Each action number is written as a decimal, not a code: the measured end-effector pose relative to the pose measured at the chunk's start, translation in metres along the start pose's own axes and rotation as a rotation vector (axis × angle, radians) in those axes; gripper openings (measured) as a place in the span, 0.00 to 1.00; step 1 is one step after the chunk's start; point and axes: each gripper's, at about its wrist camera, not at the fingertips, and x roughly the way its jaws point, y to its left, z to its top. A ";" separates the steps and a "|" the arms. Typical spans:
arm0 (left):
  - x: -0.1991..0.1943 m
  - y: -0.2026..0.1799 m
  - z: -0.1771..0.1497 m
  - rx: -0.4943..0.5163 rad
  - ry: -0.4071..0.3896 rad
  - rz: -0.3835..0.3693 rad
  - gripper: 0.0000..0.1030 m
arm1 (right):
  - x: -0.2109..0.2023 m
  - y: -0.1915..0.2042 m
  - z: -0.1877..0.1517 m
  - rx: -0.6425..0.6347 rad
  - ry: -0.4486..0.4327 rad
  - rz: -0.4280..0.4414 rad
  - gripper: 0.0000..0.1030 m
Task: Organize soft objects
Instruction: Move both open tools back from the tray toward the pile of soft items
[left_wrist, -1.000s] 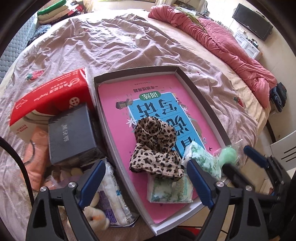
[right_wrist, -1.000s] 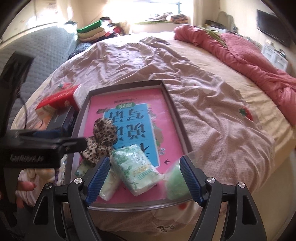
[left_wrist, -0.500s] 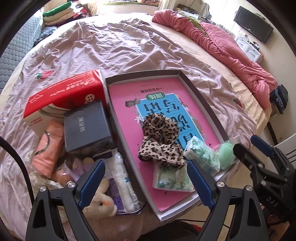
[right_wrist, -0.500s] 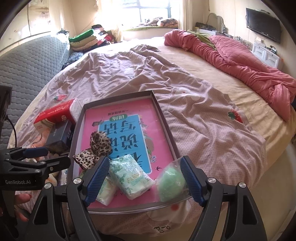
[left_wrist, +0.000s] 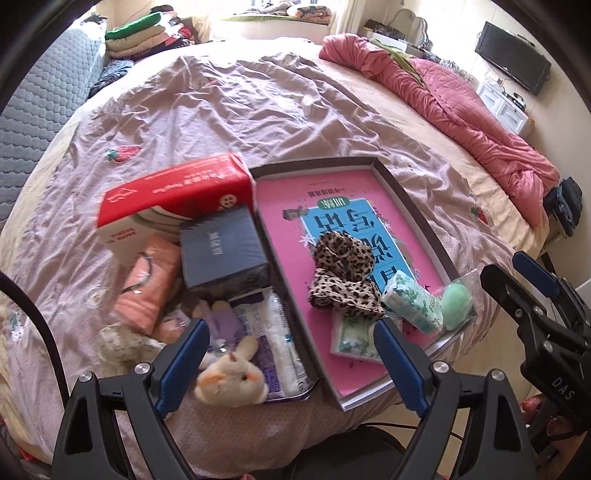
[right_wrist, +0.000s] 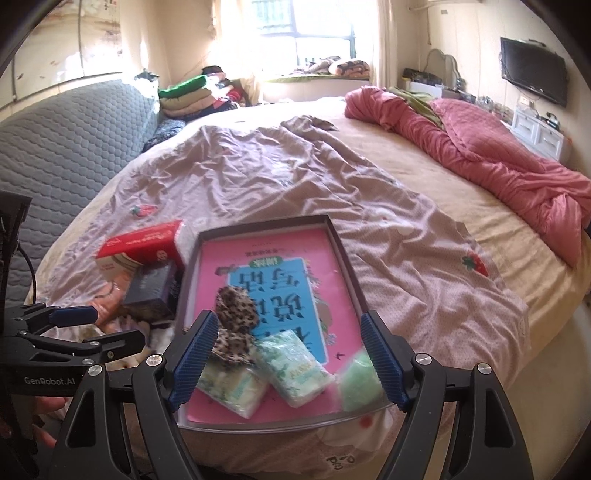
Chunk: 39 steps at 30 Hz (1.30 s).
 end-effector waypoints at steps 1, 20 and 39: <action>-0.004 0.003 -0.001 -0.007 -0.005 0.002 0.88 | -0.003 0.004 0.002 -0.003 -0.006 0.010 0.78; -0.062 0.069 -0.026 -0.115 -0.080 0.106 0.89 | -0.028 0.071 0.013 -0.085 -0.066 0.123 0.78; -0.100 0.152 -0.046 -0.235 -0.127 0.159 0.89 | -0.030 0.125 0.004 -0.202 -0.046 0.191 0.79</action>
